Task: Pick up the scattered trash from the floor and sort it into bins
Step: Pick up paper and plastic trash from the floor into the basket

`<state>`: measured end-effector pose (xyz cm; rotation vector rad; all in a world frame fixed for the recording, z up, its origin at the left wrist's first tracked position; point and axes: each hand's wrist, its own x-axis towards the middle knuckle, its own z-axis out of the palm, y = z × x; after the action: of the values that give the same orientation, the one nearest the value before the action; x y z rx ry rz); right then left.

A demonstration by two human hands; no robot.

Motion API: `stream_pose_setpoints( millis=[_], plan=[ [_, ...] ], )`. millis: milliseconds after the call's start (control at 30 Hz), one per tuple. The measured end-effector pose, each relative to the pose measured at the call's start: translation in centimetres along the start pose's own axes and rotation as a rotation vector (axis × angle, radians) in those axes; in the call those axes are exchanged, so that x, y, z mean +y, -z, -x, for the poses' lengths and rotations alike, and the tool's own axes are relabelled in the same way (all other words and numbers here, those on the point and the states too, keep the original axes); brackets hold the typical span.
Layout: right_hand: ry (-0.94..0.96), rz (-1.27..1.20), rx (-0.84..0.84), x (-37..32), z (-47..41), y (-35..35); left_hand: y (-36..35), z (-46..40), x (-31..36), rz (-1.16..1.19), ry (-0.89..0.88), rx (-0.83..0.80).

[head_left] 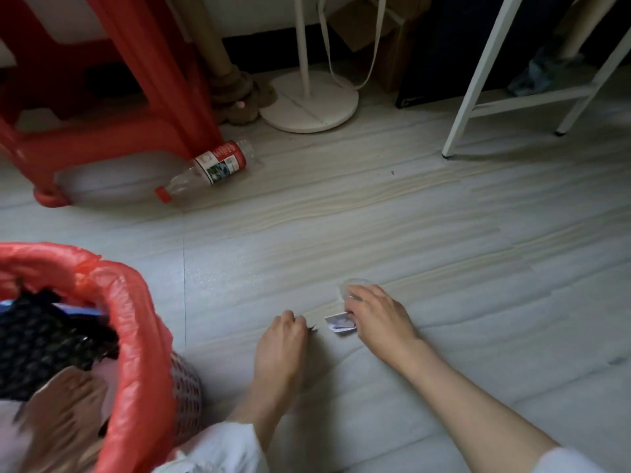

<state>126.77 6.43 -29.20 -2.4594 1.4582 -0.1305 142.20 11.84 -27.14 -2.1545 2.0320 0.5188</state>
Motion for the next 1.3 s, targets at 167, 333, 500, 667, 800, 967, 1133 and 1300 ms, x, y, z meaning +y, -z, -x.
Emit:
stream_pose_setpoints(
  millis=[167,333,500,667,800,967,1133,1300],
  plan=[
    [-0.092,-0.032,0.114,-1.4,4.1,3.1,0.7,4.2,0.4,0.086,0.033,-0.041],
    [-0.191,-0.227,0.432,-4.8,2.6,10.6,10.7,5.1,2.3,0.306,-0.015,0.298],
    [-0.174,-0.470,0.596,-13.1,1.2,17.1,21.4,8.8,-1.4,0.411,-0.037,0.607],
    [0.069,-0.678,0.525,-22.7,2.4,19.9,24.1,14.8,-10.3,0.479,0.149,0.696],
    [0.283,-0.488,0.271,-26.8,3.2,17.3,21.2,18.7,-15.9,0.411,0.306,0.637],
    [0.452,-0.208,-0.037,-27.9,4.4,14.1,16.9,21.7,-17.7,0.302,0.165,0.390],
    [0.473,-0.331,0.071,-27.7,5.3,14.6,17.1,21.6,-19.1,0.382,0.185,0.656],
    [0.199,-0.306,0.174,-26.2,3.6,15.3,17.5,20.5,-21.2,0.214,0.462,0.606]
  ],
)
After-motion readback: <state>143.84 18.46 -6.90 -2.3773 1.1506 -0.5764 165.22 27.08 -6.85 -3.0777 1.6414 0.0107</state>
